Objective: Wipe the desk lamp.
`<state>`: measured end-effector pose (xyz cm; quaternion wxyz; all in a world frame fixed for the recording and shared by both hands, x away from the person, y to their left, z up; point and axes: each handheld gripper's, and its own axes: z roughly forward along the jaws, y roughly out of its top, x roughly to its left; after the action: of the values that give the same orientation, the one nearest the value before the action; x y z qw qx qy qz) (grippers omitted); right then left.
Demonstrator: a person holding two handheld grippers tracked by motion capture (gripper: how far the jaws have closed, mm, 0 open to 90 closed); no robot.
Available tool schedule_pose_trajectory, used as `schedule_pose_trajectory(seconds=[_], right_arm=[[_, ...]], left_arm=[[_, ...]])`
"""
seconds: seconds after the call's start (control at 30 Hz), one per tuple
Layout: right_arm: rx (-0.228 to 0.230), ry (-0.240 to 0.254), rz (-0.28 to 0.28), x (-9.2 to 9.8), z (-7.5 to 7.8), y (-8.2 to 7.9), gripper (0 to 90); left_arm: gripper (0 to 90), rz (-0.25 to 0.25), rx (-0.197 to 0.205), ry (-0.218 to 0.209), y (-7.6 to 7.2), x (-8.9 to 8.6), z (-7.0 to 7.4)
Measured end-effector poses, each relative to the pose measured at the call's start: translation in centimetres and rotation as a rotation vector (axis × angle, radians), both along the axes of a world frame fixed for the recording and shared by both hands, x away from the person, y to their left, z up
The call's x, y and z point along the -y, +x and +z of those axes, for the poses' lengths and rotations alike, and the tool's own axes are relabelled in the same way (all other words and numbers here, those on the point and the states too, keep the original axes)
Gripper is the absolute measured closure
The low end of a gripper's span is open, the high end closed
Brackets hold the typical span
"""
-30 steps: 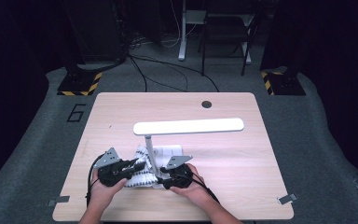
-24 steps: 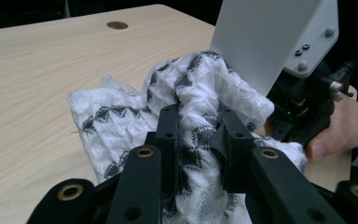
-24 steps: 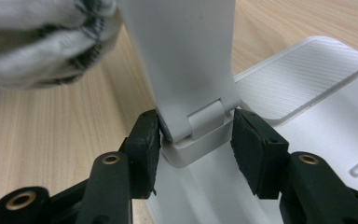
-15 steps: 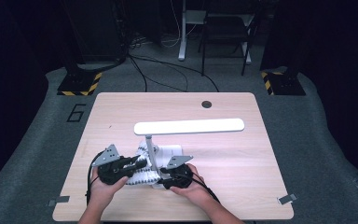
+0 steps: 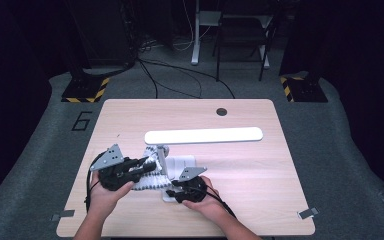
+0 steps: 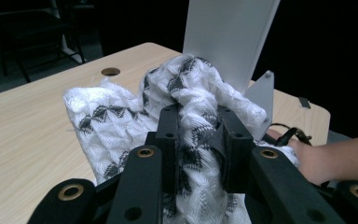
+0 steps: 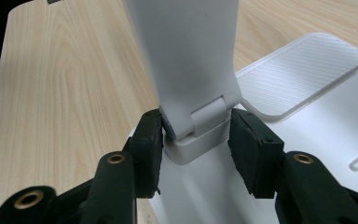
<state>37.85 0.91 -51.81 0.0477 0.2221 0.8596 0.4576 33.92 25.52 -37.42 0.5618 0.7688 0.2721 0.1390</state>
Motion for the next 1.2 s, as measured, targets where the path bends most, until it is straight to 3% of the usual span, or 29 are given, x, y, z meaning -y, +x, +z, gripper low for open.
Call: schedule_pose_trajectory(seconds=[0.2, 0.37, 0.8, 1.2], right_arm=[[0.019, -0.006, 0.002, 0.0, 0.0, 0.0, 55.2], [0.006, -0.007, -0.01, -0.1, 0.0, -0.2, 55.3], [0.003, -0.011, -0.012, -0.1, 0.1, -0.3, 55.7], [0.002, -0.012, -0.014, -0.1, 0.1, -0.3, 55.7]], left_arm=[[73.4, -0.001, 0.012, 0.008, -0.1, 0.2, 1.4], [73.4, -0.007, 0.03, 0.011, -0.3, 0.2, 2.6], [73.4, -0.008, 0.041, 0.013, -0.6, 0.4, 3.9], [73.3, -0.028, 0.078, 0.002, -1.4, 0.6, 6.4]])
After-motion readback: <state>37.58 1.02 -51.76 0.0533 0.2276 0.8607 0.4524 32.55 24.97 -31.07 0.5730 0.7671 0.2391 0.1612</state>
